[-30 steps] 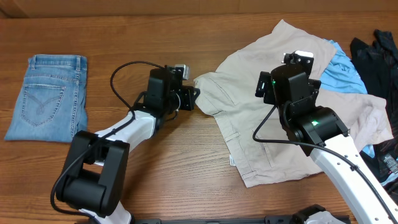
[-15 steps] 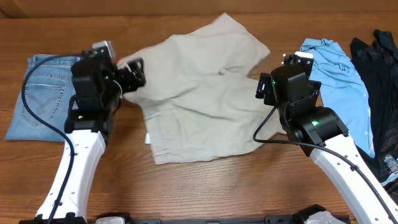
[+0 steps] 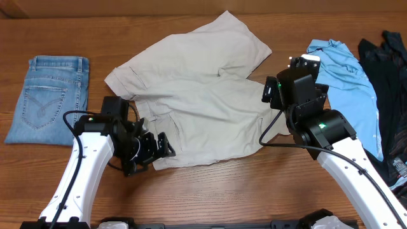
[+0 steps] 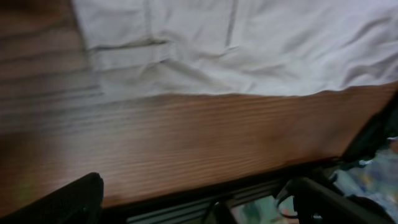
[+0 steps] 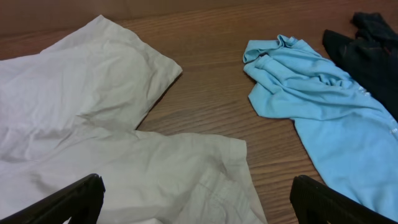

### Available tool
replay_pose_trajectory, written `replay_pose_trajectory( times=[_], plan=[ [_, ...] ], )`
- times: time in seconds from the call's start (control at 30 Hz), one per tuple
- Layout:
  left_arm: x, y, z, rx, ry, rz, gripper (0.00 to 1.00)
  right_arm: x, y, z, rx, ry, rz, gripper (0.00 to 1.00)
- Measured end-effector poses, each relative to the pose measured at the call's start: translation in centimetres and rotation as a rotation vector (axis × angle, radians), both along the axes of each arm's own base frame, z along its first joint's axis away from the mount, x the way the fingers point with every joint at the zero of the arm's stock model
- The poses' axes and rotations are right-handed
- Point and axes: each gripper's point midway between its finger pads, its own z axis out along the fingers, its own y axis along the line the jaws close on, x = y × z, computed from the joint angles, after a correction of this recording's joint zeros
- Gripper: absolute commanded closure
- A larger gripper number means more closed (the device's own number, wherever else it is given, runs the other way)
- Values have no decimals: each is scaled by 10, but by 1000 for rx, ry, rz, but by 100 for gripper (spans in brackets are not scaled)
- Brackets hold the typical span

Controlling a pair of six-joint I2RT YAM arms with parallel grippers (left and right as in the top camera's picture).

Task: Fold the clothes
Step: 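Grasp the near left edge of the shorts with the left gripper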

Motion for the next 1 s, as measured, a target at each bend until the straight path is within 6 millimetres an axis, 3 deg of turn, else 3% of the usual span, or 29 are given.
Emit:
replay_pose_trajectory(
  times=[0.17,0.37,0.53,0.8,1.0],
  plan=[
    [3,22,-10,146,6,41,0,0,0,0,-1,0,0,0],
    [10,25,-28,165,-15,108,0,-1,0,-1,-3,5,0,0],
    [4,12,-49,84,-9,128,0,-1,0,-1,-3,6,0,0],
    [24,-11,-56,-31,-30,180,0,-4,-2,-4,-11,26,0,0],
    [15,-13,-68,-21,59,202,0,-6,-3,-6,-16,38,0,0]
  ],
)
